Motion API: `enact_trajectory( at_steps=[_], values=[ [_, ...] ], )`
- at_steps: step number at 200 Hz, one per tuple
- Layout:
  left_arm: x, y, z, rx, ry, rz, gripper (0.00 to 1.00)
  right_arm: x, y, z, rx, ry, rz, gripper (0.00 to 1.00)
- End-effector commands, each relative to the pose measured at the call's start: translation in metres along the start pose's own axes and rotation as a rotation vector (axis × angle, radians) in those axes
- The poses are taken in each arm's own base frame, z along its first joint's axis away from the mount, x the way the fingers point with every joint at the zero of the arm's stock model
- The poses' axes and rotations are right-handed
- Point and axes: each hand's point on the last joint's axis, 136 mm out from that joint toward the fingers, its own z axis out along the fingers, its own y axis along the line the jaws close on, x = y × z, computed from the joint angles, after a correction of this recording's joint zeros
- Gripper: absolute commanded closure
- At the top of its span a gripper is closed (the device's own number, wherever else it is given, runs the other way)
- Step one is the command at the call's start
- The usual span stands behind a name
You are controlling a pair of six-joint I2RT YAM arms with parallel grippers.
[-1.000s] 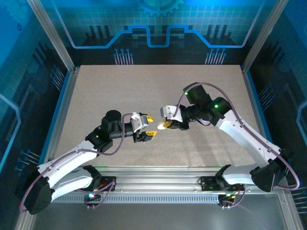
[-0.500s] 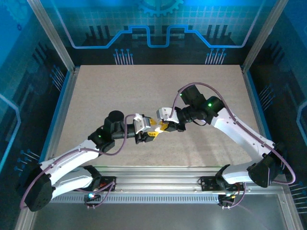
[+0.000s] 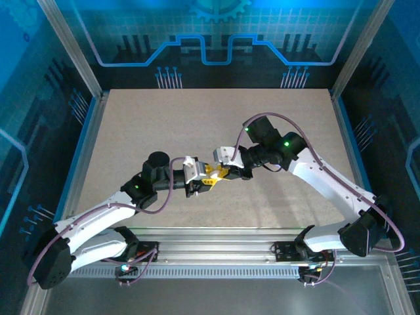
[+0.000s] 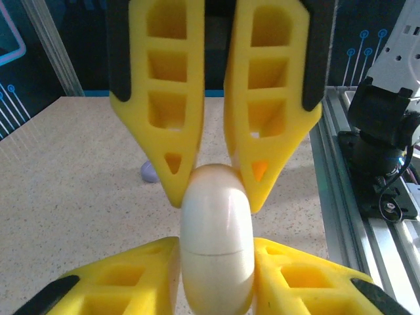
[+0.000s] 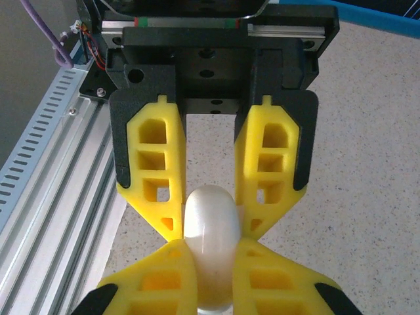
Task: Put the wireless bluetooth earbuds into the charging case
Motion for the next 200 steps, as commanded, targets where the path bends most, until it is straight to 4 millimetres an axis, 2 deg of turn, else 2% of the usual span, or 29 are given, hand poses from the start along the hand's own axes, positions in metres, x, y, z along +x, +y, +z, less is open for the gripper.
enact_trajectory(
  at_steps=[1,37,51,63,83,149,200],
  values=[
    [-0.008,-0.006,0.001,0.031,-0.034,0.011,0.71,-0.016,0.003,0.001,-0.024,-0.043,-0.013,0.90],
    [-0.010,-0.006,0.000,0.023,-0.036,0.018,0.83,-0.016,0.002,0.000,-0.017,-0.045,-0.017,0.90],
    [-0.011,-0.006,-0.001,0.019,-0.037,0.022,0.85,-0.014,-0.001,0.001,0.000,-0.041,-0.008,0.85],
    [-0.012,-0.006,-0.002,0.016,-0.039,0.023,0.86,-0.013,-0.006,0.001,0.024,-0.038,0.005,0.77],
    [-0.014,-0.006,-0.003,0.018,-0.044,0.022,0.86,-0.009,-0.018,0.001,0.082,-0.028,0.029,0.70],
    [-0.015,-0.006,-0.003,0.018,-0.044,0.019,0.86,-0.007,-0.049,-0.015,0.243,-0.028,0.069,0.68],
    [-0.015,-0.005,-0.003,0.010,-0.041,0.020,0.86,-0.009,-0.058,-0.027,0.297,-0.057,0.085,0.63]
  ],
)
